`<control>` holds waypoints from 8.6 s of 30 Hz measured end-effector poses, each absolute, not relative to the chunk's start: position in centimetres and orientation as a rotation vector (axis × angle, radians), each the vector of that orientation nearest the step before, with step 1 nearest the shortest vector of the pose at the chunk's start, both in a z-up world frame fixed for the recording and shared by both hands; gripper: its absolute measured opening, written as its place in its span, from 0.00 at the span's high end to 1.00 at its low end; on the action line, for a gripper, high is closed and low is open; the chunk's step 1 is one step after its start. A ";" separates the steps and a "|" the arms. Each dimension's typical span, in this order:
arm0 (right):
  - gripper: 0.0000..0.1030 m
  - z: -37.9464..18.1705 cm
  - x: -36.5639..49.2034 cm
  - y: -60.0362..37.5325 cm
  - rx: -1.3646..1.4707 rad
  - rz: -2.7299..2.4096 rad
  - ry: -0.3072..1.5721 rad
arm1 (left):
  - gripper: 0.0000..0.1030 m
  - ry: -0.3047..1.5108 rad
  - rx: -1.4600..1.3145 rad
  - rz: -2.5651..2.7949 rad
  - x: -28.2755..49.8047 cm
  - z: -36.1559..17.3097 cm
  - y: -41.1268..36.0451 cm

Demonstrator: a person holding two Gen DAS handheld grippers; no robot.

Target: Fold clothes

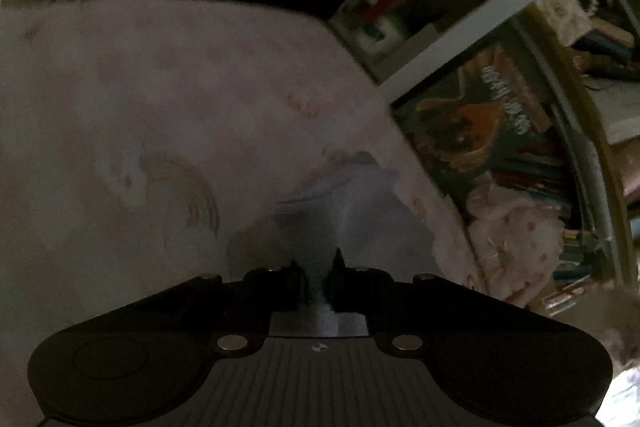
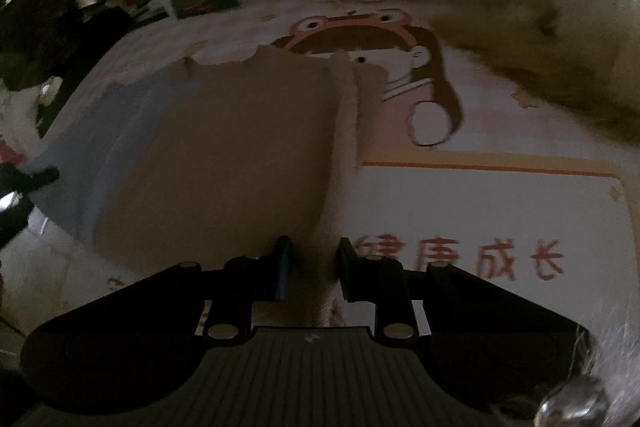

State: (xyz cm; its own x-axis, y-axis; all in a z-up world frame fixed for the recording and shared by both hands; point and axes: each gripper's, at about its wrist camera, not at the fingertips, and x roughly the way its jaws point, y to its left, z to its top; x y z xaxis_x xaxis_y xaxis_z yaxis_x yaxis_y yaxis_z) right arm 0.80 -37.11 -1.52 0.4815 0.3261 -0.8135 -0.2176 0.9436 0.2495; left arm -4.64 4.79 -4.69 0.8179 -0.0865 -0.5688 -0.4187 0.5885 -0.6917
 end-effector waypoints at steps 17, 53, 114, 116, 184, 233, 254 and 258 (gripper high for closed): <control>0.77 -1.5 0.6 -33.5 0.025 0.361 0.998 | 0.86 0.594 -1.116 0.199 -4.0 -7.7 7.9; 0.73 -2.6 2.9 -35.4 0.061 0.654 0.992 | 0.91 0.466 -0.708 0.190 -3.2 4.3 -1.1; 0.97 1.8 5.0 -38.8 0.281 0.976 0.876 | 0.63 0.832 -0.078 -0.002 -6.3 1.0 -20.2; 0.99 2.0 4.1 -39.5 0.268 0.971 0.845 | 0.63 0.842 -0.070 -0.007 -6.4 0.6 -20.3; 0.19 -2.0 2.3 -41.1 0.520 0.526 1.129 | 0.17 0.906 -0.242 0.030 -2.7 1.7 -9.5; 0.40 -2.4 0.3 -36.0 0.525 0.270 1.066 | 0.42 1.106 -0.691 -0.350 3.3 -3.0 -3.8; 0.61 -2.1 -0.1 -34.9 0.460 0.334 1.052 | 0.51 1.081 -0.534 -0.333 2.6 -2.2 -6.3; 0.54 -2.8 -0.2 -35.7 0.528 0.338 1.072 | 0.48 1.093 -0.632 -0.347 2.7 -3.5 -5.1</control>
State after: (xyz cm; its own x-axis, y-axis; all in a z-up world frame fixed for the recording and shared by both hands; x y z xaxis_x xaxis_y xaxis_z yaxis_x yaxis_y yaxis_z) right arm -0.21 -35.68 -2.79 0.4457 0.5061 -0.7384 -0.0090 0.8274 0.5616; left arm 2.71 -5.12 -3.48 0.4311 -0.5549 -0.7115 -0.0426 0.7751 -0.6304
